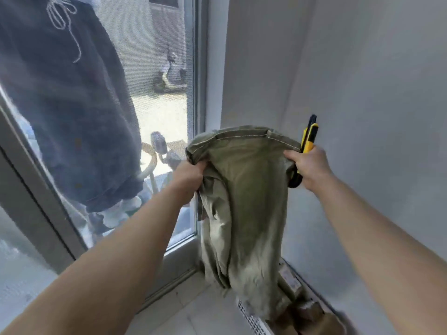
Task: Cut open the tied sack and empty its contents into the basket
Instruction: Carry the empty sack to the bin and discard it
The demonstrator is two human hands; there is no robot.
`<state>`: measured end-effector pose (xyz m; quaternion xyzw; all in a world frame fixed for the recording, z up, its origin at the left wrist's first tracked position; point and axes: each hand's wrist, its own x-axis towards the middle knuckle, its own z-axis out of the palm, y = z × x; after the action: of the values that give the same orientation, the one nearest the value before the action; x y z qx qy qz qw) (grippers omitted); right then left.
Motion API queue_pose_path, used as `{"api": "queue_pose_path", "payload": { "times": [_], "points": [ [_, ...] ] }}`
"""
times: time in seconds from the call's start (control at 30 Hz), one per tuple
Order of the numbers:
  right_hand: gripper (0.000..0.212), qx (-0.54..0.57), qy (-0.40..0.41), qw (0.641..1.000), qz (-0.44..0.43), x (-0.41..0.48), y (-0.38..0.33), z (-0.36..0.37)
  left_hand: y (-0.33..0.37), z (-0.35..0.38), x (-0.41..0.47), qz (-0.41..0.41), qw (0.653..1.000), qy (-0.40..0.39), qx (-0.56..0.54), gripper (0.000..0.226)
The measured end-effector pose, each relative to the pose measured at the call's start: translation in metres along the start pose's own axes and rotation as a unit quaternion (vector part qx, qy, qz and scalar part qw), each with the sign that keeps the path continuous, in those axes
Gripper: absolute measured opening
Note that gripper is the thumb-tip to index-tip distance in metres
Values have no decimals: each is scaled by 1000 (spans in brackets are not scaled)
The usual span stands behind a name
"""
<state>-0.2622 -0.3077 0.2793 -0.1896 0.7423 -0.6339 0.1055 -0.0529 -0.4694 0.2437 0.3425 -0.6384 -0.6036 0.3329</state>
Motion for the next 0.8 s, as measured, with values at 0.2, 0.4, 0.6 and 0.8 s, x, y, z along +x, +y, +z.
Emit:
{"api": "queue_pose_path", "payload": {
  "times": [0.2,0.4,0.6,0.8],
  "points": [
    [29,33,138,988,-66,55,-52,-97,83,105,44,74,991,-87,-71,15],
    [27,42,257,955,-144,84,-106,-168,153,186,73,141,973,-136,-120,15],
    [27,14,282,947,-156,98,-109,-195,163,230,88,139,973,-153,-99,13],
    [28,26,338,928,-152,98,-115,-214,165,249,91,133,964,-193,-125,14]
  ]
}}
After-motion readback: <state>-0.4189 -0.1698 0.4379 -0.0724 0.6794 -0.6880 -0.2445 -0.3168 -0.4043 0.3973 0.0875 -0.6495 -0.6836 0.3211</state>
